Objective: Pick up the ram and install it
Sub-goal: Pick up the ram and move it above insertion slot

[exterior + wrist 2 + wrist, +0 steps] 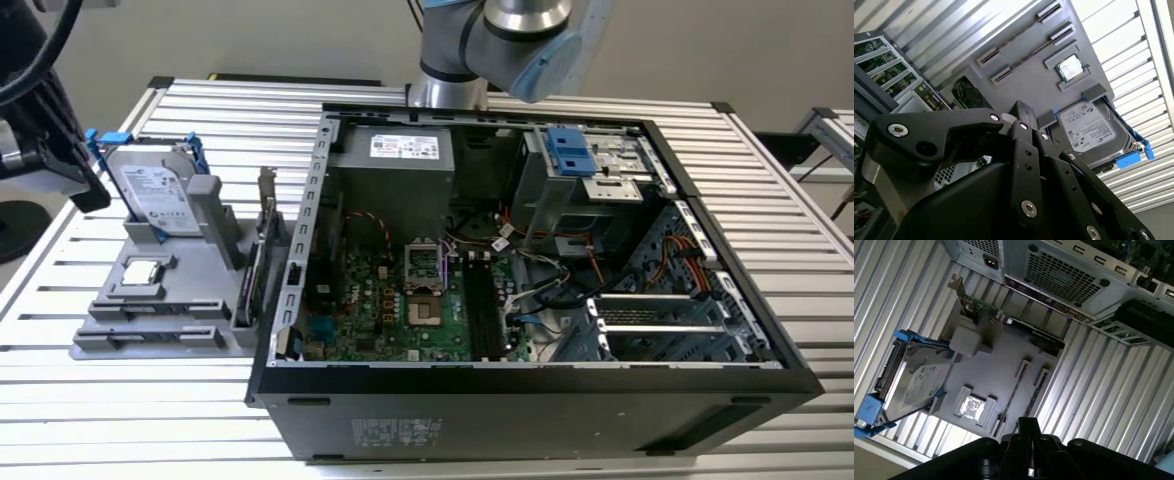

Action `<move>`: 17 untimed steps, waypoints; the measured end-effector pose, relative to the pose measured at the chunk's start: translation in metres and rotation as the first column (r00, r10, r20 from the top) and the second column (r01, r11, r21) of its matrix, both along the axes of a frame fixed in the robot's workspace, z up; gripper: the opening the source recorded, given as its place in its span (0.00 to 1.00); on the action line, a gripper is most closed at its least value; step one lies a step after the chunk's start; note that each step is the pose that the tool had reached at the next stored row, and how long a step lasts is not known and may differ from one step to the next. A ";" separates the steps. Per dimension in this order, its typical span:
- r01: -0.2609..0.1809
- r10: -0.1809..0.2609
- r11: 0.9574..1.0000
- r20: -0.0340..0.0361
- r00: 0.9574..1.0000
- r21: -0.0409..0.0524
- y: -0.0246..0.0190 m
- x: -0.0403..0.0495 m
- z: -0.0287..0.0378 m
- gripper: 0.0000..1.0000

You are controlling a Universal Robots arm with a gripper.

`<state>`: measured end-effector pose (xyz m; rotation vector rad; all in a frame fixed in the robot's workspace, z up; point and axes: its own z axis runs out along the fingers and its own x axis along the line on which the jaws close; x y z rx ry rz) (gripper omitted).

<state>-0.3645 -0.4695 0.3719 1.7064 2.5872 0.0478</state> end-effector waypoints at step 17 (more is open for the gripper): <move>0.230 -0.230 0.973 0.000 0.973 0.000 0.0000 -0.0010 -0.0010 0.00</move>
